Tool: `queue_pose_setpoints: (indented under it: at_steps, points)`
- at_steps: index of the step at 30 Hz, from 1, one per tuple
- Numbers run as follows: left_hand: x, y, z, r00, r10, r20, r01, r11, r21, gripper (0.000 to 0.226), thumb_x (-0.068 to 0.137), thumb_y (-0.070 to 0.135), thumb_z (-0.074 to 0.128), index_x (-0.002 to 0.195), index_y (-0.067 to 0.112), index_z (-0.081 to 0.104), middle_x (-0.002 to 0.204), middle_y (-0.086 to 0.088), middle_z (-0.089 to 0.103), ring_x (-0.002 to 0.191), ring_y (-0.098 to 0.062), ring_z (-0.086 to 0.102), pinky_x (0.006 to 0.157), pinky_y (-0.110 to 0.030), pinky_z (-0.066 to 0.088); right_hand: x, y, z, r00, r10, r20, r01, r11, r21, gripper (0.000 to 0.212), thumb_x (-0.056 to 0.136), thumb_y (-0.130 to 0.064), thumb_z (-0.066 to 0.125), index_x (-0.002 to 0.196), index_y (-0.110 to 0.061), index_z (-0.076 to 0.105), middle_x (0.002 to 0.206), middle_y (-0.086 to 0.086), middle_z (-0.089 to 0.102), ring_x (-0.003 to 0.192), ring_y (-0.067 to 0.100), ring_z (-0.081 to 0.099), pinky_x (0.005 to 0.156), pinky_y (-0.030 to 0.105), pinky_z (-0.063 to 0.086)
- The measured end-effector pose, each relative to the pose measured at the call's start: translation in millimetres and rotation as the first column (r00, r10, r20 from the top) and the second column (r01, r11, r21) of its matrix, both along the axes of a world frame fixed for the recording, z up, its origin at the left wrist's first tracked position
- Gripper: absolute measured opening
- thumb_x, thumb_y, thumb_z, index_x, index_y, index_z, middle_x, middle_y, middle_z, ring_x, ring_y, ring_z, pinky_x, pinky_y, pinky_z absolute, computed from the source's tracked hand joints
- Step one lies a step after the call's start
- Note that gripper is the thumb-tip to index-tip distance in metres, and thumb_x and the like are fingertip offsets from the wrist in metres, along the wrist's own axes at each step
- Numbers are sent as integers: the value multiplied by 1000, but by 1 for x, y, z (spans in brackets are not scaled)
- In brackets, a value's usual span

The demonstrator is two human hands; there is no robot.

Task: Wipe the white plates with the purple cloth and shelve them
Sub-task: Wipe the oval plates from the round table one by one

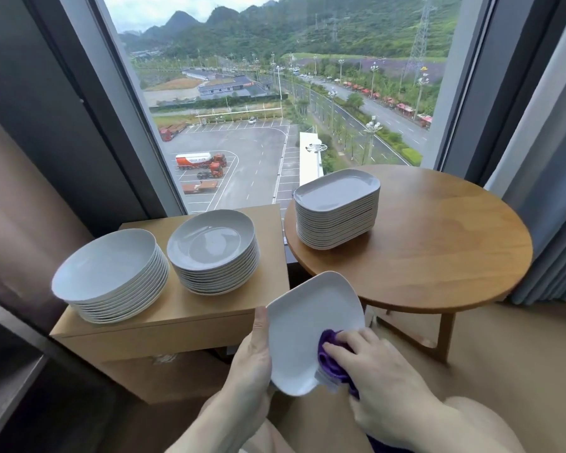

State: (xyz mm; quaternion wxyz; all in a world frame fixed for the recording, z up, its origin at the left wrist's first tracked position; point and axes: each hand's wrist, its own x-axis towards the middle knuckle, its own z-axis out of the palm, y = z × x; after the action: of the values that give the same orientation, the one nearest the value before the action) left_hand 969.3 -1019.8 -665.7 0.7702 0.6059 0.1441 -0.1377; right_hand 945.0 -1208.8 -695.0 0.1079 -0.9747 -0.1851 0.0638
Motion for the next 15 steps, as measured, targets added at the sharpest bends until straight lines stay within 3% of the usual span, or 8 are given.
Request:
queue_pose_setpoints:
  at_steps: [2,4,7,11,15]
  points:
    - [-2,-3,-1,998,33,-46,-34,999,-29,66,99,61,40,114,6,73,106,-19,78,92,-30,78,86,-42,58,-5,14,-8,996,83,39,-83,996,15,73,51,-47,77,122,-33,65,118,-10,63,100,14,64,72,24,57]
    - [-3,-6,-6,992,63,-108,-71,995,-76,72,97,62,44,121,0,71,110,-23,76,99,-36,76,88,-43,58,-13,27,-13,985,153,79,-159,984,86,63,57,-47,69,118,-31,68,116,-7,65,90,15,65,64,27,58]
    - [-8,-11,-10,985,45,-164,-64,991,-114,73,94,65,50,122,1,71,113,-22,76,104,-37,75,89,-43,57,-22,35,-13,969,201,141,-222,963,154,57,70,-41,58,125,-27,64,127,-6,60,95,18,64,69,31,59]
    - [-11,-17,-11,987,12,-162,-31,993,-114,78,80,69,57,119,4,75,113,-20,77,107,-37,74,101,-47,54,-21,22,1,977,153,150,-179,968,178,63,71,-39,47,132,-30,59,136,-10,55,103,19,60,77,31,56]
    - [-8,-16,-8,997,6,-80,-11,998,-62,74,83,68,52,116,7,76,115,-21,76,111,-37,73,110,-56,48,-10,6,6,994,55,96,-70,983,167,68,72,-31,58,140,-33,54,145,-15,47,113,19,53,90,33,54]
